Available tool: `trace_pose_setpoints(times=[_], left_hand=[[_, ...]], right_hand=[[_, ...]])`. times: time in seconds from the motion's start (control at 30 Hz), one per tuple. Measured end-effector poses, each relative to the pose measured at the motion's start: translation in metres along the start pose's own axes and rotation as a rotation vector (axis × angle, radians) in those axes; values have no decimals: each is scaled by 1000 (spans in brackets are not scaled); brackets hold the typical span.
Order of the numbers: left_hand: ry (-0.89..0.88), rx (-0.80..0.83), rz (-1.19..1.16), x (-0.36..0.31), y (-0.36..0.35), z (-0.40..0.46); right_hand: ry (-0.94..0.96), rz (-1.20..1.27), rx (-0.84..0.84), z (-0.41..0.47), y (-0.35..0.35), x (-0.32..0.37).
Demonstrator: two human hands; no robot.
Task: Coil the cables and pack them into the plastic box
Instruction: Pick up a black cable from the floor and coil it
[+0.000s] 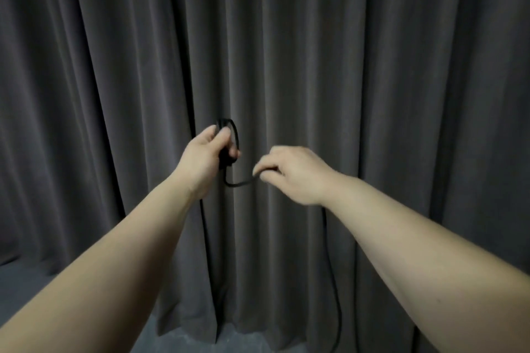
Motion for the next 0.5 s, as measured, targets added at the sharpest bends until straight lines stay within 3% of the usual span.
trace_pose_setpoints(times=[0.1, 0.27, 0.5], left_hand=[[55, 126, 111, 7, -6, -9], [186, 173, -30, -1, -25, -28], [227, 210, -16, -2, -33, -34]], right_hand=[[13, 214, -192, 13, 18, 1], [-219, 521, -463, 20, 17, -14], [-278, 826, -484, 13, 14, -27]])
Point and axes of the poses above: each hand's wrist, its own z-axis towards the middle knuckle, its own y-axis out of the back of the hand, x = y × z, the point moved 3 cm from there along z, towards the middle knuckle, and after that the axes turned 4 degrees about y, right-handed, at the moved point
